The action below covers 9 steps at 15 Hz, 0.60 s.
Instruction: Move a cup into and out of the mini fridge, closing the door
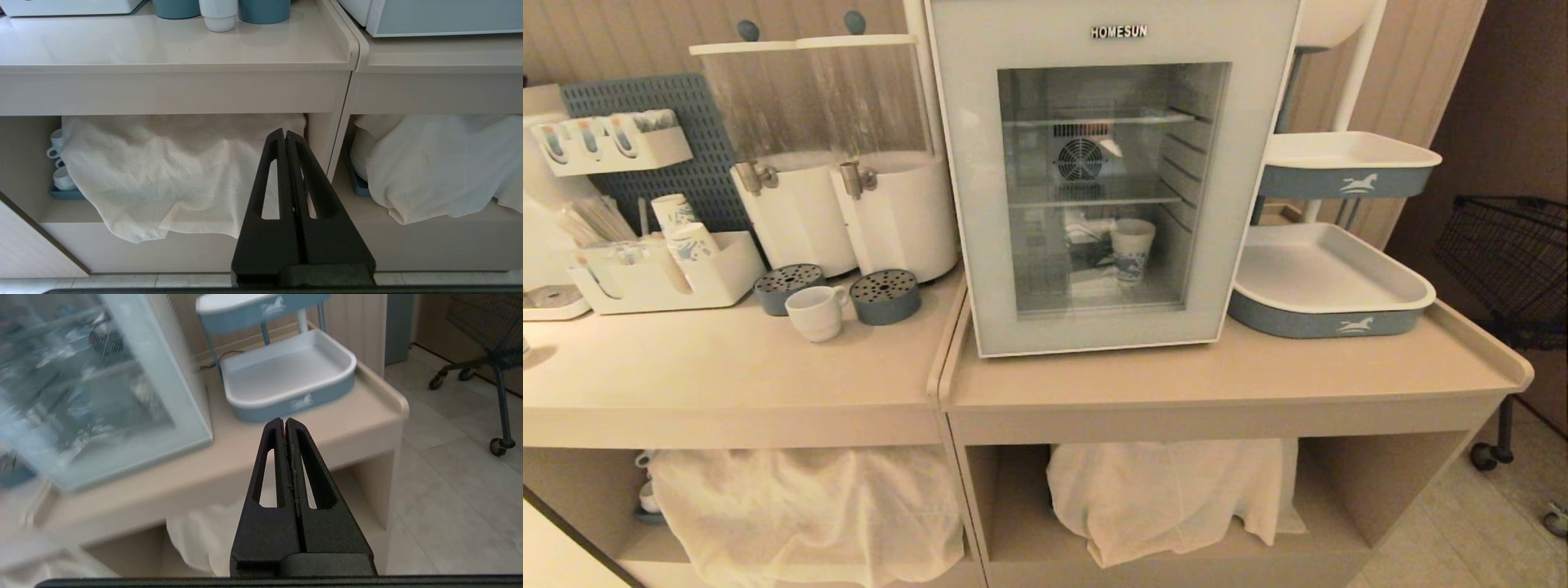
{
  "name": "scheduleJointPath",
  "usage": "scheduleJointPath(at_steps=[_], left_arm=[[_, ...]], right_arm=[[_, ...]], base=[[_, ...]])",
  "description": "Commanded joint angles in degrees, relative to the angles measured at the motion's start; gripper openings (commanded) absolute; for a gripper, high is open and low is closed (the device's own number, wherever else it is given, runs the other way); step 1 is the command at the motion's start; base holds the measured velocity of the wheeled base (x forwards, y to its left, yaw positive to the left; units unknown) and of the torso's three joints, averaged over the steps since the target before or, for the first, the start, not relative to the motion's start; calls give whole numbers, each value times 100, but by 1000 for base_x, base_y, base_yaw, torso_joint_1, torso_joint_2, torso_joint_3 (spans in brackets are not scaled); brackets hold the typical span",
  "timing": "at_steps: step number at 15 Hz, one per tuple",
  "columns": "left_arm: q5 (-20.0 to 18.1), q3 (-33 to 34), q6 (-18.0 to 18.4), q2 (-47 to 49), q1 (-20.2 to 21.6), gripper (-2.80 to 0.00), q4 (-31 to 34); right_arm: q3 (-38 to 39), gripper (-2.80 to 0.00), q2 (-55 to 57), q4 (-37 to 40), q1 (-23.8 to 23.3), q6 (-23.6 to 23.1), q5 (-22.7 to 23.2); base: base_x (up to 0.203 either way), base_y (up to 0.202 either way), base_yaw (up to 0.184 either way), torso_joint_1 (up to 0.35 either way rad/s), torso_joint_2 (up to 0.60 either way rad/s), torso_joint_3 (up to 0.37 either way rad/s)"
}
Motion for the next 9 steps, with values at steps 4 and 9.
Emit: scheduleJointPath(at_steps=[4,9], left_arm=[[1,9,-4,-2,0,-280,-7],[1,9,-4,-2,0,-280,-7]], right_arm=[[1582,-280,-2385,-22,163,-265,366],[4102,-280,-2616,-2370,196,-972,10]], base=[[0,0,0,0,0,0],[0,0,0,0,0,0]])
